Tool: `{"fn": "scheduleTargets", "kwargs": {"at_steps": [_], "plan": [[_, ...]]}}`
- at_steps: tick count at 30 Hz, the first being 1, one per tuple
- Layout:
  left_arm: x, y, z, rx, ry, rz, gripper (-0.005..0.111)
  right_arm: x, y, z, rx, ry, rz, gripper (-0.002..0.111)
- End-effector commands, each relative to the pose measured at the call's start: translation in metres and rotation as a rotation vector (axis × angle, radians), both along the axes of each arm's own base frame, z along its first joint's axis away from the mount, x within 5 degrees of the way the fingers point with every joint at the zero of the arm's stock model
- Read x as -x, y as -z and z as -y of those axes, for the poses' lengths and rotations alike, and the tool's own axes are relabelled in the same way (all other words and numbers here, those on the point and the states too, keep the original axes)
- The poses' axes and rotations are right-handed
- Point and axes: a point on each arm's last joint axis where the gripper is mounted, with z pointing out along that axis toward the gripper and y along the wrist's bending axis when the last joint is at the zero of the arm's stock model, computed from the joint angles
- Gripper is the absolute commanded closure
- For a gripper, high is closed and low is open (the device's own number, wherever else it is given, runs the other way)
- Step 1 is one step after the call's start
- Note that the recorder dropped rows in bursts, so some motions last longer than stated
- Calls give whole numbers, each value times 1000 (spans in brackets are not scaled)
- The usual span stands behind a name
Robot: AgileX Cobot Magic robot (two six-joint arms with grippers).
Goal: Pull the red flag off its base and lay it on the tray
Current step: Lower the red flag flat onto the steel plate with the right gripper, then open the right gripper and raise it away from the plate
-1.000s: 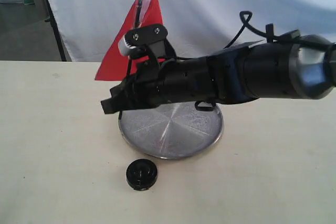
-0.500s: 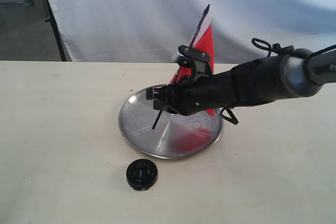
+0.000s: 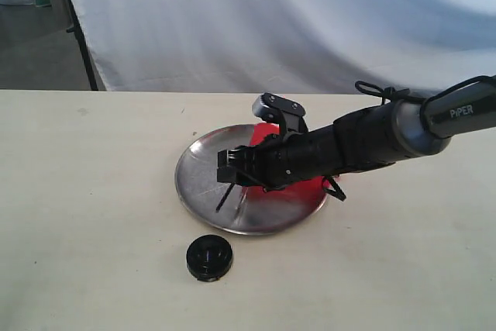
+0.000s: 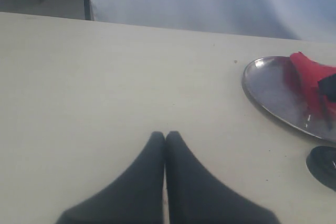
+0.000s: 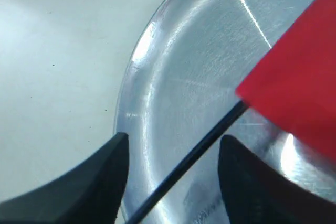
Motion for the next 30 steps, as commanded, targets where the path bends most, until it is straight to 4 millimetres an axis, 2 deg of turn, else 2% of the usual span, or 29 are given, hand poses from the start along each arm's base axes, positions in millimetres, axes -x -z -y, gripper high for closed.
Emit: {"fn": "scheduleTargets", "kwargs": {"at_steps": [1, 7, 8, 10, 12, 13, 14, 15, 16, 18, 20, 22, 27, 30], "plan": [[0, 1, 0, -1, -2, 0, 107, -1, -1, 0, -12, -14, 1, 56], [0, 1, 0, -1, -2, 0, 107, 4, -4, -4, -69, -69, -34, 57], [0, 1, 0, -1, -2, 0, 107, 7, -6, -6, -93, -93, -44, 62], [0, 1, 0, -1, -2, 0, 107, 12, -14, -8, -134, -147, -49, 77], [0, 1, 0, -1, -2, 0, 107, 20, -37, -9, -163, -257, 4, 109], [0, 1, 0, -1, -2, 0, 107, 26, -59, -7, -170, -308, 54, 108], [0, 1, 0, -1, -2, 0, 107, 29, -72, -6, -177, -324, 74, 108], [0, 1, 0, -1, -2, 0, 107, 37, -99, -2, -183, -353, 112, 108], [0, 1, 0, -1, -2, 0, 107, 41, -109, 1, -170, -367, 134, 108], [0, 1, 0, -1, -2, 0, 107, 60, -143, 7, -109, -401, 203, 109], [0, 1, 0, -1, -2, 0, 107, 93, -181, 13, -9, -369, 346, 109], [0, 1, 0, -1, -2, 0, 107, 133, -208, 20, -24, -336, 469, 109], [0, 1, 0, -1, -2, 0, 107, 204, -236, 35, -136, -356, 639, 109], [0, 1, 0, -1, -2, 0, 107, 234, -250, 52, -220, -331, 734, 109]]}}
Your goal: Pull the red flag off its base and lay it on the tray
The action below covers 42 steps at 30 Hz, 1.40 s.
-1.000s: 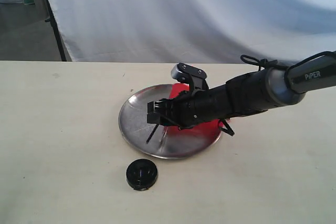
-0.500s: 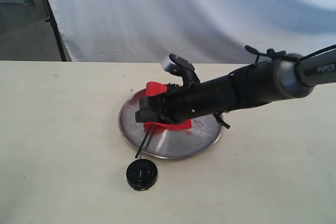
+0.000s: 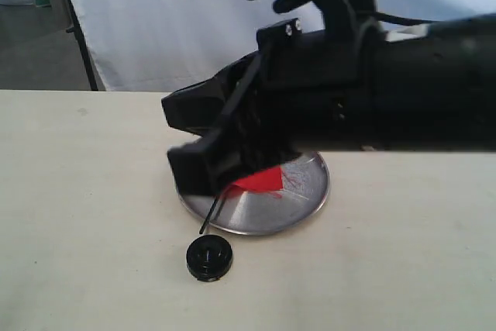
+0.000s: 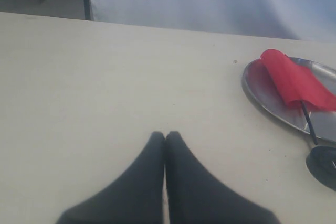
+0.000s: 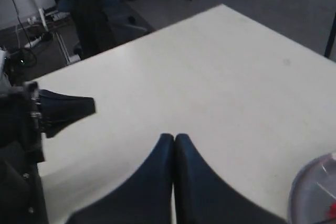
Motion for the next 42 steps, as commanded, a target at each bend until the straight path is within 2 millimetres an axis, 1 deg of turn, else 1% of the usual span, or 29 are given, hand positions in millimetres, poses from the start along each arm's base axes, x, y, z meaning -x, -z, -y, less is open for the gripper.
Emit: {"fn": "scheduleTargets", "kwargs": {"at_steps": [1, 6, 9, 12, 14, 18, 21, 24, 26, 29, 31, 33, 37, 42], "plan": [[0, 1, 0, -1, -2, 0, 107, 43, -21, 26, -143, -5, 111, 109], [0, 1, 0, -1, -2, 0, 107, 75, -35, 57, -227, -100, 139, 109], [0, 1, 0, -1, -2, 0, 107, 85, -44, 72, -284, -120, 144, 109], [0, 1, 0, -1, -2, 0, 107, 91, -51, 83, -323, -122, 165, 109], [0, 1, 0, -1, -2, 0, 107, 91, -52, 85, -323, -123, 186, 109], [0, 1, 0, -1, -2, 0, 107, 90, -50, 85, -260, -133, 318, 109], [0, 1, 0, -1, -2, 0, 107, 85, -44, 87, -229, -110, 335, 109], [0, 1, 0, -1, -2, 0, 107, 75, -29, 92, -192, -36, 289, 109], [0, 1, 0, -1, -2, 0, 107, 62, -12, 101, -160, 68, 254, 109], [0, 1, 0, -1, -2, 0, 107, 46, 15, 123, -127, 269, 197, 109], [0, 1, 0, -1, -2, 0, 107, 44, 34, 143, -109, 399, 190, 109], [0, 1, 0, -1, -2, 0, 107, 49, 49, 158, -97, 488, 215, 109], [0, 1, 0, -1, -2, 0, 107, 70, 72, 181, -122, 610, 297, 109], [0, 1, 0, -1, -2, 0, 107, 89, 88, 194, -172, 729, 386, 109]]}}
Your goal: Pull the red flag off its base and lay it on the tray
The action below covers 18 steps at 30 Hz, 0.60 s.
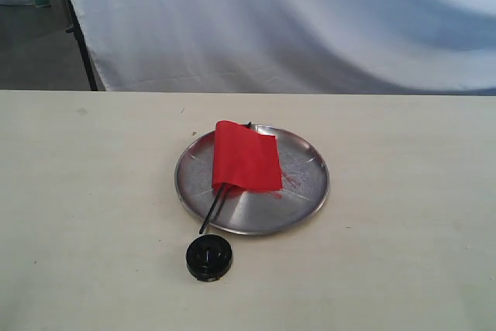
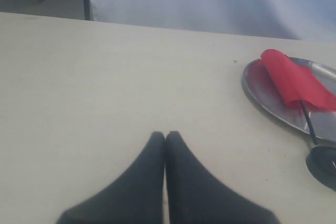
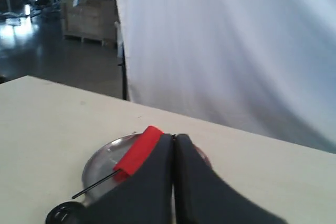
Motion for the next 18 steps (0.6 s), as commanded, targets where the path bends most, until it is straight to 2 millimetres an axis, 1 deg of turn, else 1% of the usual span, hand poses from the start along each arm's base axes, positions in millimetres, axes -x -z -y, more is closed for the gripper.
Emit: {"fn": "scheduleTargets", "kwargs": {"at_steps": [1, 4, 8, 11, 18], "plan": [[0, 1, 0, -1, -2, 0, 107, 15, 11, 9, -22, 108, 81, 109], [0, 1, 0, -1, -2, 0, 107, 19, 17, 13, -21, 197, 109, 109], [0, 1, 0, -1, -2, 0, 107, 16, 23, 14, -14, 285, 69, 109], [0, 1, 0, -1, -2, 0, 107, 15, 26, 14, -12, 302, 49, 109], [0, 1, 0, -1, -2, 0, 107, 15, 27, 14, -14, 300, 45, 109]]}}
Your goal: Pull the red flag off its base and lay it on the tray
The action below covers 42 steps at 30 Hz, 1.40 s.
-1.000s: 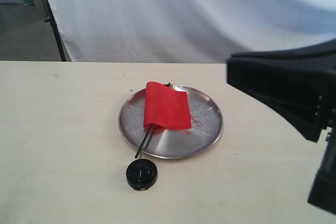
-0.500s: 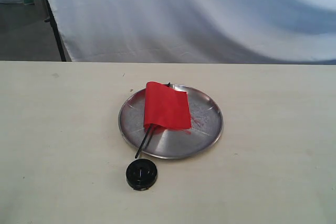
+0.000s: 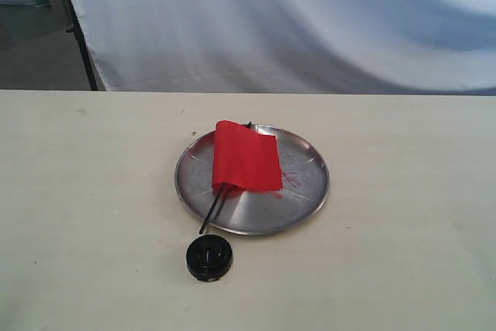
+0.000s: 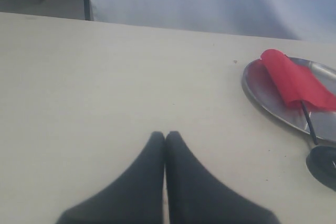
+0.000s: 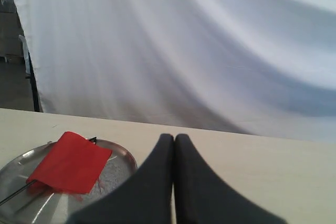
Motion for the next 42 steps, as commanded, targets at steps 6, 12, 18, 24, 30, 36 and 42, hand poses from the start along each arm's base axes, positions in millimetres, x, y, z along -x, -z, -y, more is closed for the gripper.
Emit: {"fn": "scheduleTargets", "kwargs": {"at_steps": [6, 12, 18, 24, 30, 36, 42], "plan": [[0, 1, 0, -1, -2, 0, 107, 1, 1, 0, 2, 0, -8, 109], [0, 1, 0, -1, -2, 0, 107, 1, 0, 0, -29, -2, -11, 109], [0, 1, 0, -1, -2, 0, 107, 1, -1, 0, -46, -12, 2, 109], [0, 1, 0, -1, -2, 0, 107, 1, 0, 3, -10, 15, 0, 109], [0, 1, 0, -1, -2, 0, 107, -1, 11, 16, -17, 171, -123, 109], [0, 1, 0, -1, -2, 0, 107, -1, 15, 27, -20, 287, -162, 109], [0, 1, 0, -1, -2, 0, 107, -10, 48, 34, -75, 359, -188, 109]]}}
